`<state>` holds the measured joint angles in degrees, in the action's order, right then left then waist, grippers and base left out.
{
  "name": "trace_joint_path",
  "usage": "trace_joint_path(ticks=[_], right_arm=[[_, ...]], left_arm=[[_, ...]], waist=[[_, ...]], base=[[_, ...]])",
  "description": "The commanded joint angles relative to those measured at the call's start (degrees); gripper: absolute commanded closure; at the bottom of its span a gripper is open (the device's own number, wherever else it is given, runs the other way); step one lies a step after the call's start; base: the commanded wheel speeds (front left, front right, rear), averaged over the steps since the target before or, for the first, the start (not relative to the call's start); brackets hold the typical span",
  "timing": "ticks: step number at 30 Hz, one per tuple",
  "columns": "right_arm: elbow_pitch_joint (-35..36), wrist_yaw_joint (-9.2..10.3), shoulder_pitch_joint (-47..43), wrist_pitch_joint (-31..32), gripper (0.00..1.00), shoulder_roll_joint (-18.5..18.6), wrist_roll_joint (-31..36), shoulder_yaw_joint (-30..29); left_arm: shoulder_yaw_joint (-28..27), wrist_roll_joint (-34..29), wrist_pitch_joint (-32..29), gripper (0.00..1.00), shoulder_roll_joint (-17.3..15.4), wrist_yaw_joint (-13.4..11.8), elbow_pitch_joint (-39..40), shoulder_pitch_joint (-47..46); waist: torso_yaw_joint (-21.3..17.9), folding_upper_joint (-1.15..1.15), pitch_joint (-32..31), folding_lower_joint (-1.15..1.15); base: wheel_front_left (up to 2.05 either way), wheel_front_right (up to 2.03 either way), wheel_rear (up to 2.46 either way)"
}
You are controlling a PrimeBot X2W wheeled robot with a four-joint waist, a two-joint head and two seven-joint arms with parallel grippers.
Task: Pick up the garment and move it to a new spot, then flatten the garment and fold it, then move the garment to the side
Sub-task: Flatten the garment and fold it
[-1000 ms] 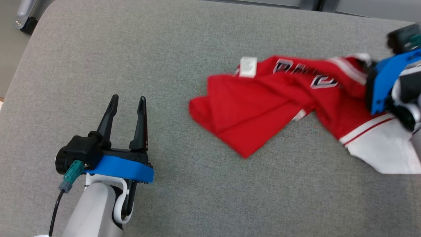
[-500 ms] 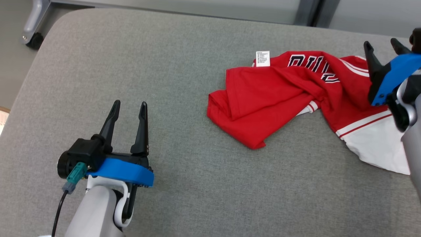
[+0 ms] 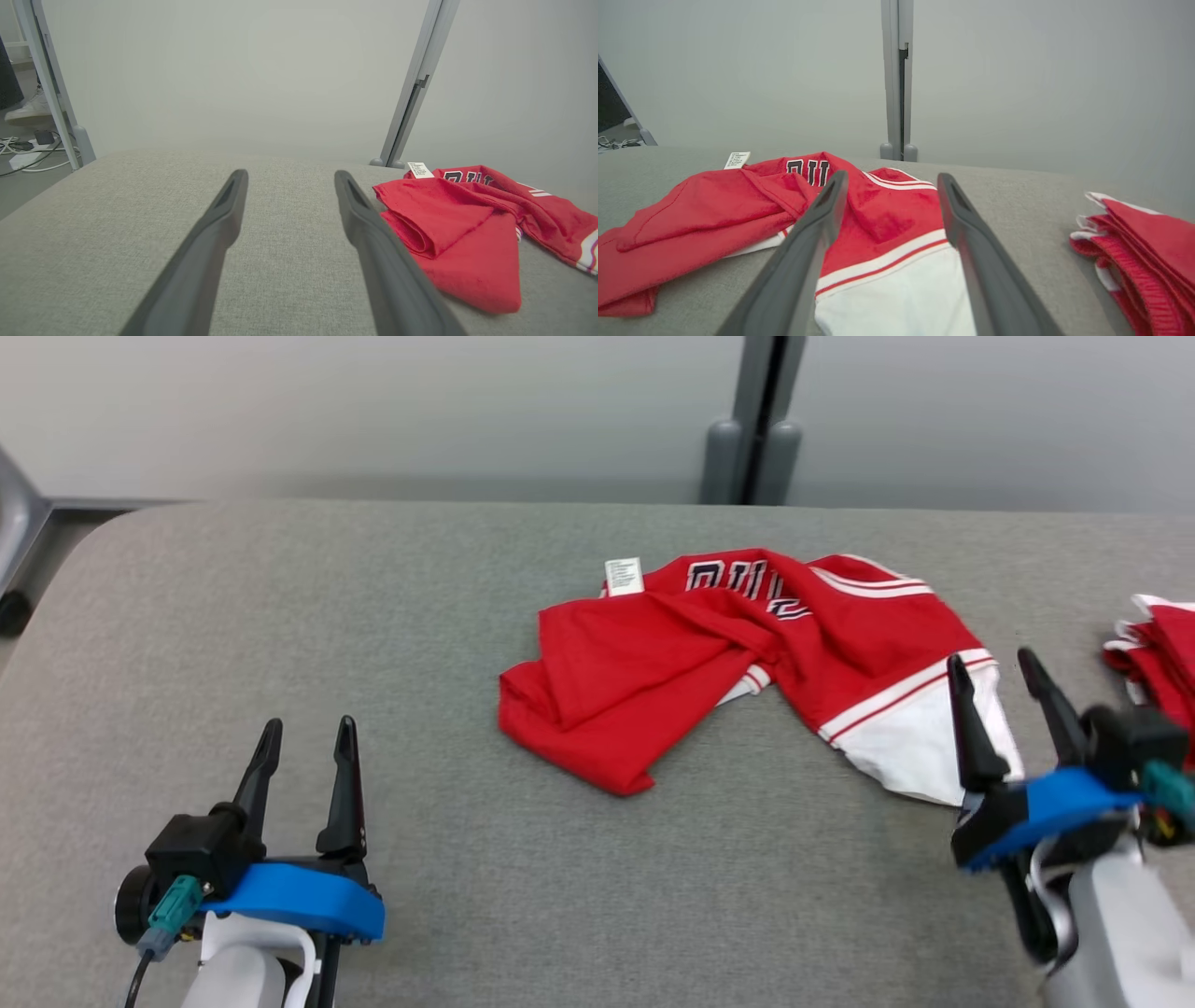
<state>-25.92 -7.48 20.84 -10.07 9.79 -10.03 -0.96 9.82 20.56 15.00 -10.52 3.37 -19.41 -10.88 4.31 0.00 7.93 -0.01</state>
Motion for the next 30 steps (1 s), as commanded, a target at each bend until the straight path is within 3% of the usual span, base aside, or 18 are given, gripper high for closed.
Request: trace_joint_path(ticks=[1,6,12,17,23,30], right_arm=[[1.2,-0.03,-1.3,-0.4,0.00,-0.9,0.1,-0.3],[11.9,-0.03,-10.4,-0.2,0.00,-4.7,3.9,-3.7],[18.9,-0.03,-14.8,1.7,0.00,-6.7,5.4,-3.6],[20.9,-0.02,-14.6,2.6,0.00,-6.9,5.1,-2.3],[20.8,-0.03,-12.7,2.3,0.00,-6.9,3.9,1.0],[19.1,-0.03,-10.7,0.6,0.00,-6.9,2.5,4.9]], left_arm=[[-0.2,0.1,0.2,0.00,-0.4,-0.2,0.1,0.3],[-0.4,0.4,0.0,0.00,-0.9,-0.5,0.3,0.8],[-0.2,1.1,-0.9,0.00,-1.1,-0.4,-0.5,-0.3],[1.6,0.8,-4.7,0.00,-1.0,0.7,-3.7,-6.8],[2.9,3.1,-14.4,0.00,-0.6,1.9,-12.5,-17.9],[1.0,6.5,-22.2,0.00,-0.6,0.9,-20.0,-25.7]], waist=[[-1.5,0.00,-1.3,0.01],[-3.0,0.00,-1.1,0.01],[-4.5,0.00,0.2,0.01],[-5.8,0.00,2.6,0.01],[-9.7,0.00,6.4,0.01],[-14.6,0.00,10.1,0.01]], base=[[0.00,0.00,0.00],[0.00,0.00,0.00],[0.00,0.00,0.00],[0.00,0.00,0.00],[0.00,0.00,0.00],[0.00,0.00,0.00]])
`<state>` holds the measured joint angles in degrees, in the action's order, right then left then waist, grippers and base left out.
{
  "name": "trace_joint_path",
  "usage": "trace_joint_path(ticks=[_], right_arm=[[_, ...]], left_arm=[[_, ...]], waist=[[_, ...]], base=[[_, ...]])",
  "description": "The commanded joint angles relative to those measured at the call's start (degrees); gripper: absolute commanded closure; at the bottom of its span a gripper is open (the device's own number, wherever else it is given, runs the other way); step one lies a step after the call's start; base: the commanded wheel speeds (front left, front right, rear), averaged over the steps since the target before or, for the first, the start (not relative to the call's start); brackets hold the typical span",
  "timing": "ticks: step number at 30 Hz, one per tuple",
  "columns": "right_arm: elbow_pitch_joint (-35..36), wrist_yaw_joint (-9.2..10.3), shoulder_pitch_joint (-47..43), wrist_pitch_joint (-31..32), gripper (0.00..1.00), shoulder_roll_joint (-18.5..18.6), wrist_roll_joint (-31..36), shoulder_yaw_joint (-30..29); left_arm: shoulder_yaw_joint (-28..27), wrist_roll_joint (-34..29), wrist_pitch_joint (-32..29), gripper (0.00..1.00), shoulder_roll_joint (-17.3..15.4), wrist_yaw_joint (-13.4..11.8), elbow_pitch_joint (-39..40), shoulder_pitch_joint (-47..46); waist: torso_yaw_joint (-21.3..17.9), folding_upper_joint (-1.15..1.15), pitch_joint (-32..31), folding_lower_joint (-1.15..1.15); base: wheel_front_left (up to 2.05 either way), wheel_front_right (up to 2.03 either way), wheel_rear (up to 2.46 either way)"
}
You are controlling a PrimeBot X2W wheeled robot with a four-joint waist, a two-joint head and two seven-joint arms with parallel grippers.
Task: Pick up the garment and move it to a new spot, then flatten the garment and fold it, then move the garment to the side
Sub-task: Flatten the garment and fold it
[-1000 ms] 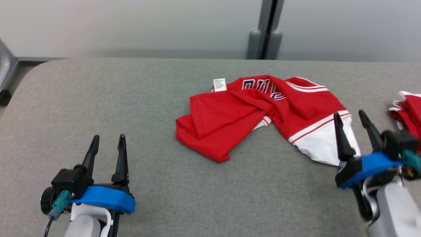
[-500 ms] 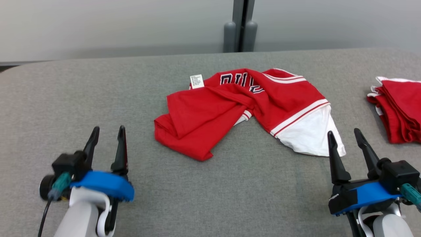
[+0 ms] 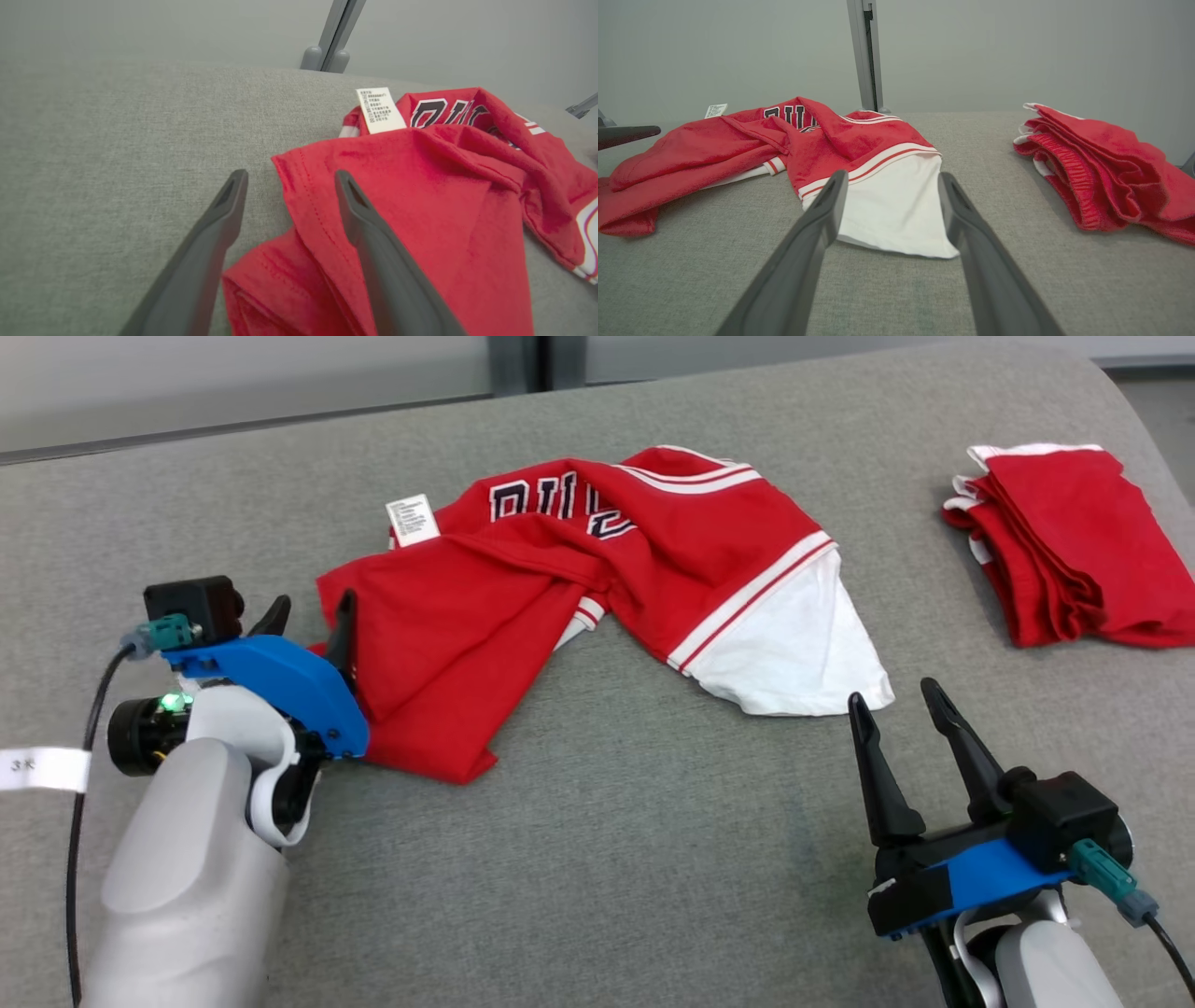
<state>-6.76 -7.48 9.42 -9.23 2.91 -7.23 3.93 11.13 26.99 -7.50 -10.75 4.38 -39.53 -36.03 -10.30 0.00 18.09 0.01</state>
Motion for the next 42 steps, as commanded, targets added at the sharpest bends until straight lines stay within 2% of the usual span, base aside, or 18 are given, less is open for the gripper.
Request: trace_joint_path(ticks=[1,5,10,11,12,13,14,22,25,31,32,33,34,35,40,42], right_arm=[[-0.3,-0.03,0.9,-0.5,0.00,0.0,-0.5,0.2],[-1.1,-0.02,1.3,-1.5,0.00,0.0,-0.8,0.7],[-2.0,-0.03,2.0,-2.1,0.00,0.0,-1.4,0.8],[-2.1,-0.03,2.0,-2.2,0.00,0.0,-1.4,0.8],[-2.2,-0.03,2.1,-2.2,0.00,0.0,-1.5,0.8],[-2.3,-0.03,2.2,-2.3,0.00,0.0,-1.5,0.8],[-2.4,-0.03,2.3,-2.4,0.00,0.0,-1.5,0.8],[-2.2,-0.03,1.5,-1.8,0.00,0.0,-0.8,0.1],[-2.0,-0.03,0.9,-1.6,0.00,0.0,-0.5,-0.4],[-1.4,-0.03,-0.3,-0.6,0.00,0.0,-0.4,-1.0],[-1.2,-0.03,-0.6,-0.5,0.00,0.0,-0.4,-1.1],[-1.1,-0.03,-0.7,-0.4,0.00,0.0,-0.4,-1.2],[-1.0,-0.03,-0.8,-0.2,0.00,0.0,-0.4,-1.3],[-1.0,-0.03,-1.0,-0.1,0.00,0.0,-0.4,-1.5],[-0.7,-0.03,-1.6,0.2,0.00,0.0,-0.7,-1.7],[-0.6,-0.03,-1.7,0.2,0.00,0.0,-0.8,-1.7]], left_arm=[[-0.5,0.4,-0.6,0.00,-0.4,-0.4,-0.5,-1.1],[-1.1,1.8,-3.3,0.00,-0.5,-0.9,-2.4,-2.1],[-1.1,4.7,-5.5,0.00,0.1,1.1,-2.7,-1.8],[-0.9,4.9,-5.7,0.13,0.1,1.3,-2.5,-1.8],[-0.5,5.2,-5.5,0.32,0.1,1.7,-2.1,-1.8],[0.0,5.3,-5.2,0.88,0.1,2.1,-1.7,-1.7],[0.5,5.3,-4.7,1.00,0.1,2.4,-1.2,-1.6],[5.9,2.4,5.8,1.00,-0.9,3.1,4.5,0.9],[10.9,0.1,9.2,1.00,-1.7,3.2,9.1,4.1],[24.4,-6.0,12.9,1.00,-6.1,3.2,20.0,12.2],[26.1,-7.1,13.1,0.89,-7.0,3.2,21.3,13.2],[28.0,-7.5,12.7,0.69,-7.4,3.1,22.2,14.5],[29.8,-8.0,11.9,0.08,-7.8,3.1,22.9,15.7],[31.9,-8.0,11.1,0.00,-8.1,3.1,23.5,16.6],[39.9,-4.9,6.4,0.00,-10.3,3.0,26.7,19.2],[40.4,-3.6,5.1,0.00,-10.8,3.1,27.2,19.5]], waist=[[-0.4,0.00,0.1,-0.01],[-1.6,0.00,0.7,-0.01],[-2.1,0.00,0.7,-0.01],[-2.2,0.00,0.7,-0.01],[-2.1,0.00,0.7,-0.01],[-2.1,0.00,0.6,-0.01],[-2.0,0.00,0.6,-0.01],[0.6,0.00,-1.2,-0.01],[2.0,0.00,-2.7,-0.01],[4.4,0.00,-5.3,-0.01],[4.7,0.00,-5.7,-0.01],[5.0,0.00,-6.0,-0.01],[5.2,0.00,-6.2,-0.01],[5.4,0.00,-6.5,-0.01],[6.0,0.00,-7.3,-0.01],[6.1,0.00,-7.4,-0.01]], base=[[0.00,0.00,0.00],[0.00,0.00,0.00],[0.00,0.00,0.00],[0.00,0.00,0.00],[0.00,0.00,0.00],[0.00,0.00,0.00],[0.00,0.00,0.00],[0.00,0.00,0.00],[0.00,0.00,0.00],[0.00,0.00,0.00],[0.00,0.00,0.00],[0.00,0.00,0.00],[0.00,0.00,0.00],[0.00,0.00,0.00],[0.00,0.00,0.00],[0.00,0.00,0.00]])
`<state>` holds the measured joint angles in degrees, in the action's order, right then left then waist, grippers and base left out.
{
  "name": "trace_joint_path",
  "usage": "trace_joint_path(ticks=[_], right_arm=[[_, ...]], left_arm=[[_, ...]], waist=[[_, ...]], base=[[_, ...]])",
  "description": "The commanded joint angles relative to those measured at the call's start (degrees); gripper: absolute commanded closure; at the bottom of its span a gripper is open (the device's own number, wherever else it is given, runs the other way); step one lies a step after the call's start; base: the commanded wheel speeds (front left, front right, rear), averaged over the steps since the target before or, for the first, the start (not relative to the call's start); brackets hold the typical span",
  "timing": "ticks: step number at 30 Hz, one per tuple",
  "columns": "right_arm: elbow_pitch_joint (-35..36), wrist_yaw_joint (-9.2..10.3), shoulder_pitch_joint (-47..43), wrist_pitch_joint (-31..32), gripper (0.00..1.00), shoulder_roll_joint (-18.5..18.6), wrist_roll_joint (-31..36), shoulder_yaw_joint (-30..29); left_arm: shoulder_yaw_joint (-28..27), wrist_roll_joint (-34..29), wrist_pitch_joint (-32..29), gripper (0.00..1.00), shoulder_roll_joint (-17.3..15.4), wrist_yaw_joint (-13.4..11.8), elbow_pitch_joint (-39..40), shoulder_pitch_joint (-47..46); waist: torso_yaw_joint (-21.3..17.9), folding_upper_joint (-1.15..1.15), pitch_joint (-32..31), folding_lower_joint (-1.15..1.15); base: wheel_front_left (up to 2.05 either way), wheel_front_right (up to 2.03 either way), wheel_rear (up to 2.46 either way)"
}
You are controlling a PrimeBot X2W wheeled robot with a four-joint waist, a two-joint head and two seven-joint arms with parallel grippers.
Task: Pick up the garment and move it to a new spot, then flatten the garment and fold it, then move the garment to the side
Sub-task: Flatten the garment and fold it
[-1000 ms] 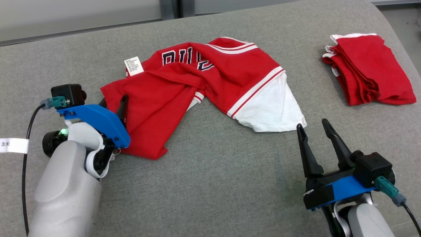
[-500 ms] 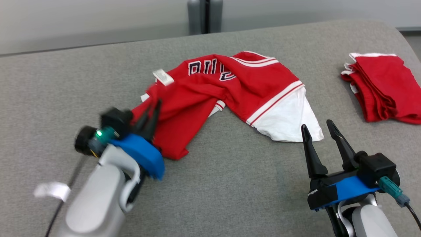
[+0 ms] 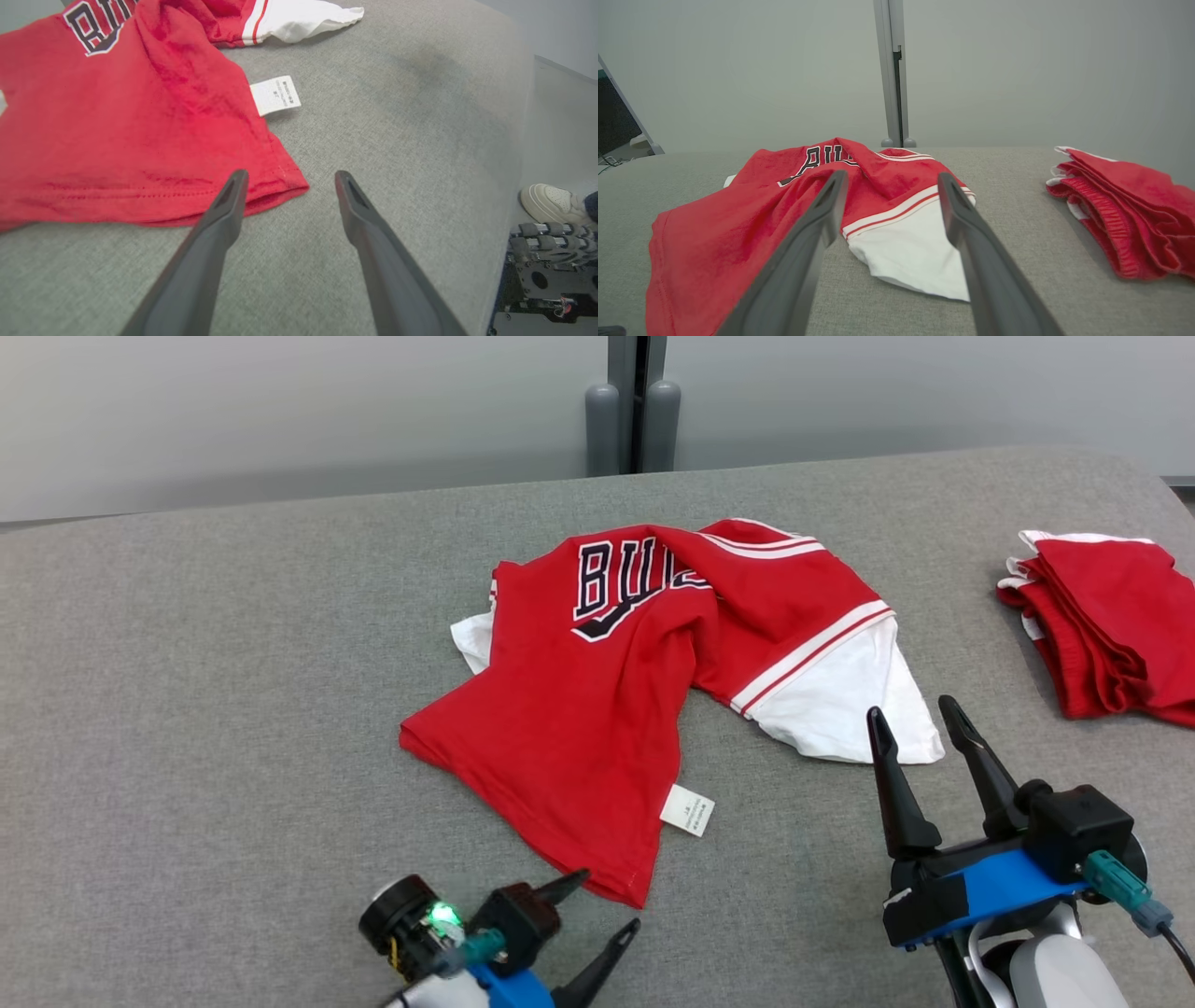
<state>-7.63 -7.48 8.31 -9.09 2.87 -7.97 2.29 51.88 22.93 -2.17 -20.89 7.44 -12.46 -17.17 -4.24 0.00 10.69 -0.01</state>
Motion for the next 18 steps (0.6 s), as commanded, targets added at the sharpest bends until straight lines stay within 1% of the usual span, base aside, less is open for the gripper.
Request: trace_joint_path(ticks=[1,2,4,7,9,12,13,14,17,18], right_arm=[[0.4,-0.03,-0.7,0.1,0.00,0.0,-0.1,-0.2],[0.5,-0.03,-0.8,0.1,0.00,0.0,-0.1,-0.2],[0.7,-0.03,-1.0,0.1,0.00,0.0,-0.2,-0.3],[0.8,-0.03,-1.0,0.2,0.00,0.0,-0.2,-0.2],[0.8,-0.03,-0.8,0.1,0.00,0.0,-0.4,0.0],[0.8,-0.03,-0.3,-0.1,0.00,0.0,-0.7,0.6],[0.7,-0.03,-0.1,-0.2,0.00,0.0,-0.7,0.6],[0.6,-0.02,0.3,-0.3,0.00,0.0,-0.7,0.8],[0.4,-0.03,0.7,-0.5,0.00,0.0,-1.0,1.0],[0.3,-0.03,0.7,-0.6,0.00,0.0,-1.2,1.1]], left_arm=[[-0.4,1.7,-1.2,0.00,-1.1,0.0,0.9,0.6],[-1.6,3.1,-1.5,0.00,-1.3,-0.4,1.6,0.7],[-4.5,4.8,-1.5,0.00,-2.0,-3.1,2.6,0.7],[-9.7,7.6,-2.7,0.00,-2.6,-8.5,2.2,1.0],[-12.8,10.3,-3.9,0.00,-2.0,-11.1,1.4,0.8],[-16.3,14.2,-6.2,0.00,-0.9,-13.7,-1.4,-0.4],[-17.3,15.8,-7.2,0.00,-0.3,-14.1,-2.4,-0.7],[-19.2,18.4,-8.2,0.00,1.1,-14.6,-4.3,-1.9],[-20.8,21.7,-10.0,0.00,2.8,-14.7,-7.5,-3.1],[-21.4,23.0,-10.4,0.00,3.5,-14.3,-8.3,-3.5]], waist=[[0.1,0.00,-0.1,0.01],[0.2,0.00,-0.2,0.01],[0.3,0.00,-0.3,0.01],[0.2,0.00,-0.2,0.01],[0.0,0.00,0.0,0.01],[-0.6,0.00,0.4,0.01],[-0.8,0.00,0.6,0.01],[-1.3,0.00,0.9,0.01],[-2.1,0.00,1.3,0.01],[-2.4,0.00,1.4,0.01]], base=[[0.00,0.00,0.00],[0.00,0.00,0.00],[0.00,0.00,0.00],[0.00,0.00,0.00],[0.00,0.00,0.00],[0.00,0.00,0.00],[0.00,0.00,0.00],[0.00,0.00,0.00],[0.00,0.00,0.00],[0.00,0.00,0.00]])
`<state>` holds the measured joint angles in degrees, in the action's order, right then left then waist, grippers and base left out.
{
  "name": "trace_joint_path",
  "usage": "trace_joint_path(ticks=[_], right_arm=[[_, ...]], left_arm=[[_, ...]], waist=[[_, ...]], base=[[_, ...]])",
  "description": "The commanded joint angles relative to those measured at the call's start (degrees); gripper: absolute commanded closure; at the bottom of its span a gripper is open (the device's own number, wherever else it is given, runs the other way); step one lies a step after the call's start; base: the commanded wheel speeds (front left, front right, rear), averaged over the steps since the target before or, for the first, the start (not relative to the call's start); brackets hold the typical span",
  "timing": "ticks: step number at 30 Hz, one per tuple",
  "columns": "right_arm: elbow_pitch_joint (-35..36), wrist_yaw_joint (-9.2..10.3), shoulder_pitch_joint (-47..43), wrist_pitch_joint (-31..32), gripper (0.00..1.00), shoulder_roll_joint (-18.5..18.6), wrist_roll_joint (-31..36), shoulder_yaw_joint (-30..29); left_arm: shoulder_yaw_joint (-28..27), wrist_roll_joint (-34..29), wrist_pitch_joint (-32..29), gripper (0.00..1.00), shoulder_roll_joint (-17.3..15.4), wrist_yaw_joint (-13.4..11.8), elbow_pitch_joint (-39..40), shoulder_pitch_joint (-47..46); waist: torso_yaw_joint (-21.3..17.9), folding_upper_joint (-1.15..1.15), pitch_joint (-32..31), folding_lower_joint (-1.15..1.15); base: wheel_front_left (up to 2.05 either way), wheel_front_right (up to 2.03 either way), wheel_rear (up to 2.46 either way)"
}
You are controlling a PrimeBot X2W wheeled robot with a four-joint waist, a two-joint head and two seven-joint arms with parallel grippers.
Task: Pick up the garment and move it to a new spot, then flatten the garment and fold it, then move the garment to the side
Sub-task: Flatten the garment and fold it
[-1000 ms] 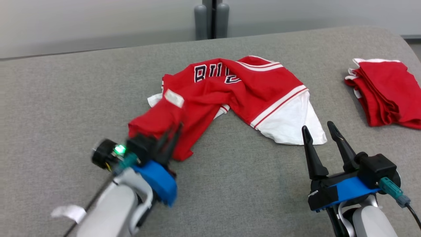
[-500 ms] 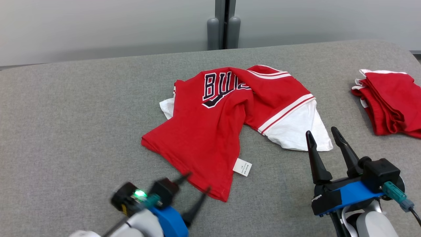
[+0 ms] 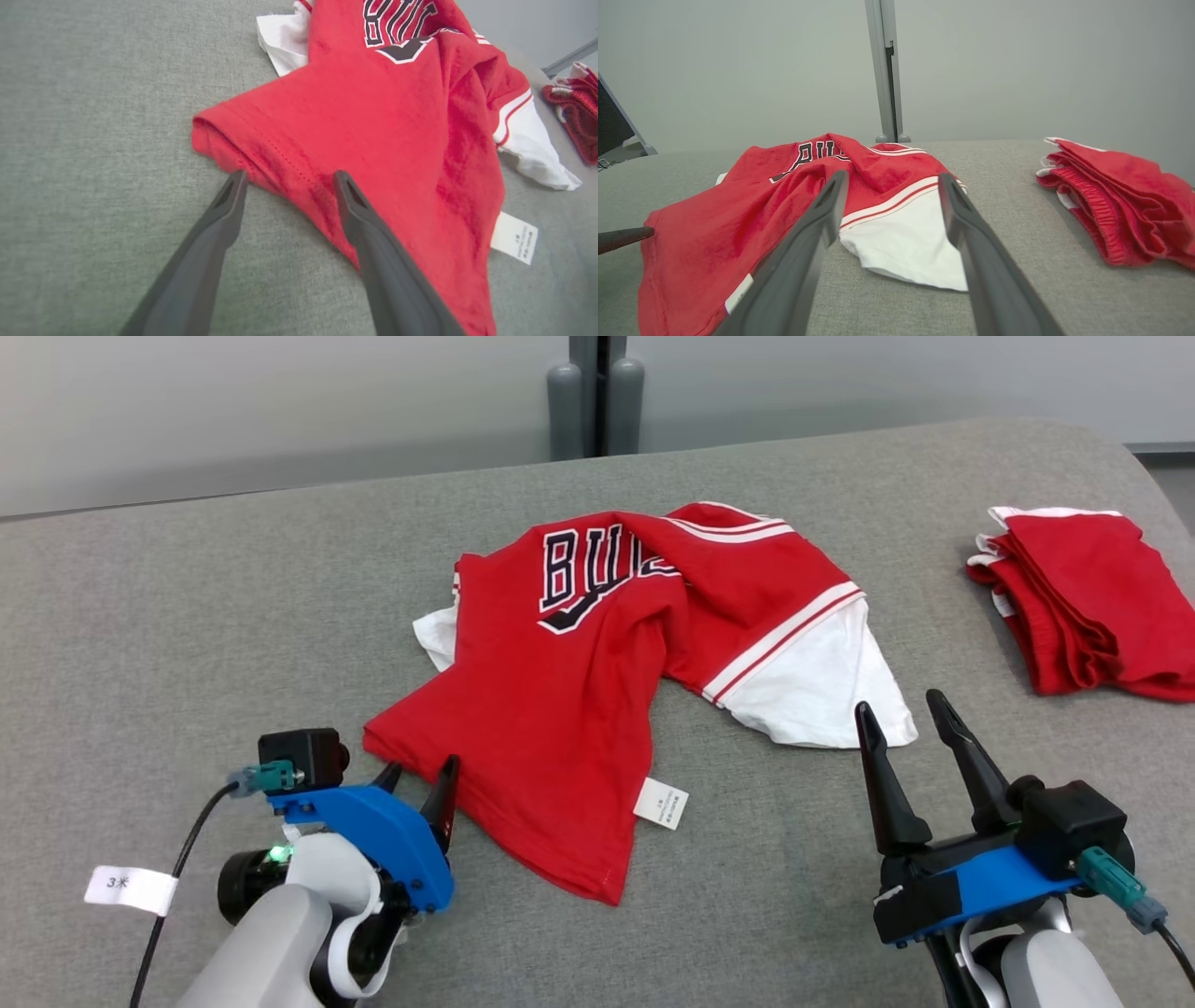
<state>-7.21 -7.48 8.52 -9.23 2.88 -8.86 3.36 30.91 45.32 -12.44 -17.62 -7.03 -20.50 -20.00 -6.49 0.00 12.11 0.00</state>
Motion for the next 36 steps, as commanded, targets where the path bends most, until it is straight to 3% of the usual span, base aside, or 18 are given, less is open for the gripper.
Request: trace_joint_path(ticks=[1,10,11,12,13,14,23,30,36], right_arm=[[-0.2,-0.02,0.5,-0.4,0.00,0.0,-0.3,0.1],[-0.3,-0.03,1.0,-0.9,0.00,0.0,-0.4,0.4],[-0.3,-0.03,1.0,-0.9,0.00,0.0,-0.4,0.5],[-0.2,-0.03,0.9,-0.9,0.00,0.0,-0.4,0.4],[-0.2,-0.03,0.8,-0.9,0.00,0.0,-0.4,0.4],[-0.1,-0.03,0.8,-0.9,0.00,0.0,-0.5,0.3],[0.1,-0.03,1.3,-1.1,0.00,0.0,-0.6,0.6],[-0.2,-0.03,2.5,-1.6,0.00,0.0,-1.2,1.7],[-1.2,-0.03,3.5,-2.4,0.00,0.0,-1.9,2.2]], left_arm=[[-1.2,2.2,-0.5,0.00,1.2,0.6,-1.0,-1.0],[-2.3,3.6,-2.2,0.00,2.2,-1.6,-8.1,-3.4],[-2.1,3.4,-2.2,0.05,2.3,-1.6,-8.8,-3.5],[-1.9,3.1,-1.9,0.35,2.3,-1.5,-9.2,-3.6],[-1.6,2.9,-1.6,0.78,2.4,-1.4,-9.8,-3.9],[-1.1,2.5,-1.8,1.00,2.5,-1.3,-10.4,-4.2],[0.0,-3.5,2.9,1.00,-1.9,-3.0,-13.5,-8.7],[1.0,-8.8,4.2,1.00,-10.8,-0.1,-14.9,-15.0],[1.3,-11.3,6.1,1.00,-15.6,2.5,-15.0,-18.9]], waist=[[-0.4,0.00,0.1,0.00],[-2.9,0.00,1.2,0.00],[-3.0,0.00,1.3,0.00],[-3.2,0.00,1.4,0.00],[-3.3,0.00,1.5,0.00],[-3.4,0.00,1.6,0.00],[-4.1,0.00,2.6,0.00],[-6.0,0.00,4.7,0.00],[-7.6,0.00,6.1,0.00]], base=[[0.00,0.00,0.00],[0.00,0.00,0.00],[0.00,0.00,0.00],[0.00,0.00,0.00],[0.00,0.00,0.00],[0.00,0.00,0.00],[0.00,0.00,0.00],[0.00,0.00,0.00],[0.00,0.00,0.00]])
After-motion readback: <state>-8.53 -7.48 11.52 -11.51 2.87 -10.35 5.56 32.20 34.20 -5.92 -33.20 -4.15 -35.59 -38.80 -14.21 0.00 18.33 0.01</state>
